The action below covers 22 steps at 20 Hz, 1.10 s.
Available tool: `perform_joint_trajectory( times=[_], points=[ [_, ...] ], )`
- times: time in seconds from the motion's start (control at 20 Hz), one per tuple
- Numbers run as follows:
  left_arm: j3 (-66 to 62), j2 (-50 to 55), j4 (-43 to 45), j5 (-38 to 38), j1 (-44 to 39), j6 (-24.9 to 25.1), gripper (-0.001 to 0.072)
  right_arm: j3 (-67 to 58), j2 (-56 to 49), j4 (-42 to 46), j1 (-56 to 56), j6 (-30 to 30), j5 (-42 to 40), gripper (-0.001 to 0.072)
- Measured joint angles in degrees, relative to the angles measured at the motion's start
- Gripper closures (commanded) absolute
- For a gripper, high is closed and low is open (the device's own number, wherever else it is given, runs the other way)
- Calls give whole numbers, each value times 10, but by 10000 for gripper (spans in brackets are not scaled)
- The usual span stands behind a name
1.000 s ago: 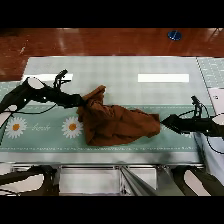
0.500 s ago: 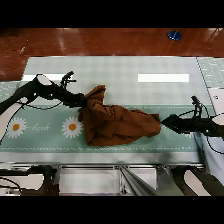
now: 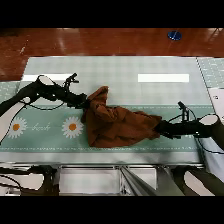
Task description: Fold the shirts.
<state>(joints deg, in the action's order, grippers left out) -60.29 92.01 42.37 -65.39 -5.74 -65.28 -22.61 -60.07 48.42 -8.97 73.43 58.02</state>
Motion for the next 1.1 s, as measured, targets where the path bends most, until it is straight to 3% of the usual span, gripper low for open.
perform_joint_trajectory(
  times=[0.05, 0.35, 0.75, 0.9, 1.1],
  points=[
    [0, 0, 0, -2, 0, 0, 689, -2, -13, -13, 15, -6, -14, 689],
    [-42, -46, -3, -18, 35, -2, 690, -144, -25, -72, 52, -57, -1, 688],
    [-196, -281, -52, 66, 146, -35, 690, -642, 34, 48, 27, 2, 120, 688],
    [-224, -384, -56, 91, 196, -37, 690, -750, 79, 104, 25, 22, 146, 687],
    [-237, -511, -13, 80, 261, -41, 690, -800, 155, 175, 24, 49, 171, 687]
  ],
)
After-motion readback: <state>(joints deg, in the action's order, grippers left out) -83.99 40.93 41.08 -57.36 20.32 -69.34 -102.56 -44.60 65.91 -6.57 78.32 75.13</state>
